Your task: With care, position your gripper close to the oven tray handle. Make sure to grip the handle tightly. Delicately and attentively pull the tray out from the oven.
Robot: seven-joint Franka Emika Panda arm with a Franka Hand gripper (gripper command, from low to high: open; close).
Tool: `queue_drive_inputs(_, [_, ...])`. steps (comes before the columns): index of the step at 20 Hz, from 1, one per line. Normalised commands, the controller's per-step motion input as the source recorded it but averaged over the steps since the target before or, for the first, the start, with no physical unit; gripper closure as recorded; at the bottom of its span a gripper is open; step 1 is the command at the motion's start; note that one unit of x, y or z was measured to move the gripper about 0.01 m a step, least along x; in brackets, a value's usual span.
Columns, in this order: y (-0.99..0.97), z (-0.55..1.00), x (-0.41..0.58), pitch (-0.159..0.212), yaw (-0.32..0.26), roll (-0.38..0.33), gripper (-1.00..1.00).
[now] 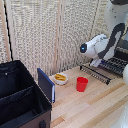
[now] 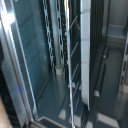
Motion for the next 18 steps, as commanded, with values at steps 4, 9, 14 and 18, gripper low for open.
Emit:
queue_drive_inputs(4, [-0.51, 0.00, 0.042, 0.057, 0.009, 0.044, -1.00])
queue_drive_inputs(9, [-0.34, 0.00, 0.053, 0.055, 0.021, 0.024, 1.00])
queue_drive_inputs(14, [-0.25, 0.00, 0.041, 0.044, 0.000, 0.001, 1.00])
queue_drive_inputs(18, [-0.18, 0.00, 0.001, 0.025, 0.000, -0.003, 1.00])
